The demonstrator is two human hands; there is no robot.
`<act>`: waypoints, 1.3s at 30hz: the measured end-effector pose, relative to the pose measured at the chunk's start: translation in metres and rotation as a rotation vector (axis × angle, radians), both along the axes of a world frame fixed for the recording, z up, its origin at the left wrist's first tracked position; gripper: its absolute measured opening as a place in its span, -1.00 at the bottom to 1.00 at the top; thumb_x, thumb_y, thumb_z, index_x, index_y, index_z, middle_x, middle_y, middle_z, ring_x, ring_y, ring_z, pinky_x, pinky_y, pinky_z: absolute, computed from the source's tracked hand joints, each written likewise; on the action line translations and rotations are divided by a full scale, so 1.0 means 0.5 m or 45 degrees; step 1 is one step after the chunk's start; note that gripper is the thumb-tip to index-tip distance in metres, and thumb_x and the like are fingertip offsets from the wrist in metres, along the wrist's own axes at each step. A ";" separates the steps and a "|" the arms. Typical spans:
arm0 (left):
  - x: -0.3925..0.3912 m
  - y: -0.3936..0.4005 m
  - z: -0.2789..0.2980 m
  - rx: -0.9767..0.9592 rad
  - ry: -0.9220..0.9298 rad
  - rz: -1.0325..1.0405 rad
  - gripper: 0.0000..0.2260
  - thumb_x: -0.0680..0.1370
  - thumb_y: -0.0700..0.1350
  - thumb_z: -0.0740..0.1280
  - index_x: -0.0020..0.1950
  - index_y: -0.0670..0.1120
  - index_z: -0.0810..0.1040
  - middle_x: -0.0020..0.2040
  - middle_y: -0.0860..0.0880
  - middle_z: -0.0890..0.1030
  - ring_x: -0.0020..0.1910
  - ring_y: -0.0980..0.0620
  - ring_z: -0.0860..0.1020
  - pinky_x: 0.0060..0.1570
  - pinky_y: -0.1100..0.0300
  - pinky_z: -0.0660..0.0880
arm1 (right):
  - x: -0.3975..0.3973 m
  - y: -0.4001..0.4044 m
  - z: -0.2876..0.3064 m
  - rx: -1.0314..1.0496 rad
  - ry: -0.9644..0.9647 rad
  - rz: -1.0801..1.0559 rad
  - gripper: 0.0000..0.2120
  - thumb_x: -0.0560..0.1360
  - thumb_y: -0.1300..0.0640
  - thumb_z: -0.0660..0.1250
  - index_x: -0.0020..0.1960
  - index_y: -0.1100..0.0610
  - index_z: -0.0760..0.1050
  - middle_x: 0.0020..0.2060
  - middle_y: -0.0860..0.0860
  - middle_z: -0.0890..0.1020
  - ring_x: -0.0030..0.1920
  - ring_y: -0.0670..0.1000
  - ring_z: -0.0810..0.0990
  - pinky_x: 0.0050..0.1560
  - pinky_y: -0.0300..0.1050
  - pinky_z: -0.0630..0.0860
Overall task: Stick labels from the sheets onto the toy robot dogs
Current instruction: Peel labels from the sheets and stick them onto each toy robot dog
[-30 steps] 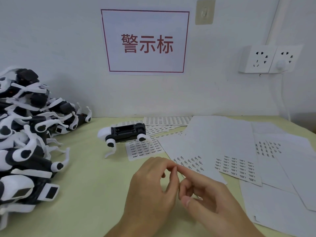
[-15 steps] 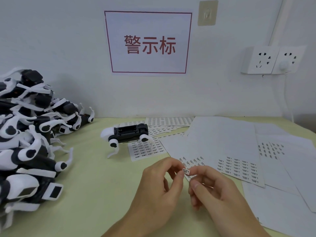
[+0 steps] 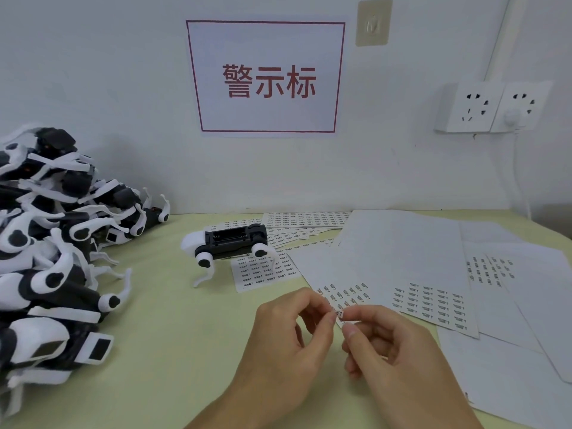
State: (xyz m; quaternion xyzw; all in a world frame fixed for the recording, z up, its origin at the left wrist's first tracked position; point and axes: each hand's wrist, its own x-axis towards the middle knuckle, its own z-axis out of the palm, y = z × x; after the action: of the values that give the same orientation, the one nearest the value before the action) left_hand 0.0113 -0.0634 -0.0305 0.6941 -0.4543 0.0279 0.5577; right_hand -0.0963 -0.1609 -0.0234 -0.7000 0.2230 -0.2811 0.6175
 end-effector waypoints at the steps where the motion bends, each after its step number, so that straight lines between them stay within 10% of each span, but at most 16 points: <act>1: 0.000 0.000 0.000 0.000 0.001 -0.009 -0.91 0.48 -0.08 0.38 -0.23 0.06 0.59 -0.29 0.09 0.60 -0.32 0.04 0.54 -0.37 0.13 0.46 | 0.000 0.000 0.000 -0.009 0.003 -0.015 -0.86 0.49 0.34 0.38 -0.13 0.12 0.62 -0.42 0.09 0.63 -0.47 0.01 0.61 -0.42 -0.22 0.56; 15: 0.001 -0.001 -0.002 0.000 0.050 -0.103 -0.92 0.47 -0.12 0.36 -0.18 0.01 0.64 -0.28 0.06 0.62 -0.29 -0.02 0.56 -0.35 -0.01 0.48 | 0.000 -0.015 -0.004 -0.155 0.011 -0.066 -0.80 0.45 0.32 0.44 -0.30 0.11 0.60 -0.43 0.08 0.63 -0.49 0.02 0.60 -0.42 -0.21 0.55; 23: 0.024 -0.001 -0.008 0.065 -0.034 0.222 -0.72 0.51 -0.10 0.33 0.16 0.19 0.47 -0.05 0.22 0.55 0.00 0.14 0.52 -0.16 0.38 0.41 | 0.002 -0.042 -0.006 -0.297 0.033 -0.267 -0.79 0.44 0.21 0.46 -0.33 0.00 0.59 -0.43 -0.04 0.64 -0.45 0.03 0.61 -0.33 -0.12 0.57; 35: 0.227 0.036 0.071 0.975 -0.517 0.923 -0.23 0.48 -0.01 0.36 0.57 0.07 -0.01 0.58 0.00 0.03 0.59 -0.07 -0.07 0.48 -0.09 0.04 | 0.007 -0.044 -0.014 -0.382 0.080 -0.189 -0.77 0.45 0.26 0.45 -0.32 0.02 0.60 -0.43 0.01 0.62 -0.42 0.05 0.58 -0.31 -0.13 0.55; 39: 0.264 0.035 0.087 1.097 -0.538 0.870 -0.63 0.56 0.00 0.28 0.36 0.09 0.37 0.22 0.10 0.49 0.31 0.02 0.40 0.33 -0.05 0.22 | 0.006 -0.046 -0.012 -0.390 0.092 -0.140 -0.77 0.45 0.27 0.44 -0.32 0.02 0.59 -0.43 0.02 0.62 -0.42 0.01 0.56 -0.28 -0.06 0.55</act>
State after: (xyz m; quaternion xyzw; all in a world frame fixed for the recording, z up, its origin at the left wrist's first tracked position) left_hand 0.1434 -0.0458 0.0131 0.9445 -0.2767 0.1566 0.0824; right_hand -0.0933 -0.1837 -0.0297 -0.7822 0.2375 -0.3200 0.4789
